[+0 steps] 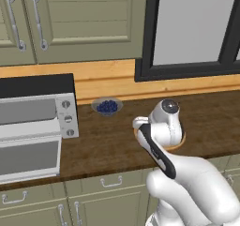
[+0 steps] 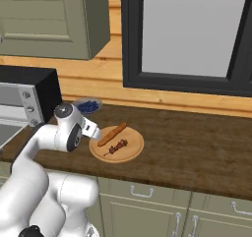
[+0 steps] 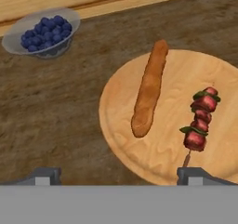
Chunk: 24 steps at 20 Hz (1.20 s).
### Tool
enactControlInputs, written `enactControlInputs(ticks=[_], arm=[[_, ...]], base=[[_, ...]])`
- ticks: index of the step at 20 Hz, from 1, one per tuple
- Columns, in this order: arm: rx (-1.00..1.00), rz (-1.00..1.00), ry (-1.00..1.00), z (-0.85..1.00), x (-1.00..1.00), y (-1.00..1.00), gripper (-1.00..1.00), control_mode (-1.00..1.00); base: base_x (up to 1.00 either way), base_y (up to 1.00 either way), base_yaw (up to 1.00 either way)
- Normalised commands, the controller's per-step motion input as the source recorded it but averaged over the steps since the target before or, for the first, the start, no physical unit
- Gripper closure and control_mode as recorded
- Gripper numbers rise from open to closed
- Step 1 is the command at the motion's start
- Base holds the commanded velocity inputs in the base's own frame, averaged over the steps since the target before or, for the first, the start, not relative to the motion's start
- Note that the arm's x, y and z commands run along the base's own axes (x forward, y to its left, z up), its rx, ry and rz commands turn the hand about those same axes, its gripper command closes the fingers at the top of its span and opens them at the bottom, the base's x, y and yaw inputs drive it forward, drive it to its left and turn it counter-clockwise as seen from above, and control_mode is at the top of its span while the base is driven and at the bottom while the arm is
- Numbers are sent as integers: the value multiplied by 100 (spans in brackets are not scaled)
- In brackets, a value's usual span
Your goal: Pick up the kebab skewer and baguette bread, and place them inside the toaster oven. Close the toaster oven door and start by setting the timer.
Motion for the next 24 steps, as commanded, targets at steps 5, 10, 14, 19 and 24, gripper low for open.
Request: enactControlInputs(ticks=[5, 10, 14, 19, 24], arm=[[0, -11, 1, -11, 0, -12, -100, -100], [0, -3, 0, -18, 4, -15, -100, -100], [0, -11, 3, -36, 3, 0, -100, -100], [1, -11, 8, -29, 27, 0, -100, -100], [0, -3, 11, -28, 37, -4, -100, -100]], base=[[0, 0, 0], [0, 0, 0], [0, 0, 0], [0, 0, 0], [0, 0, 0]])
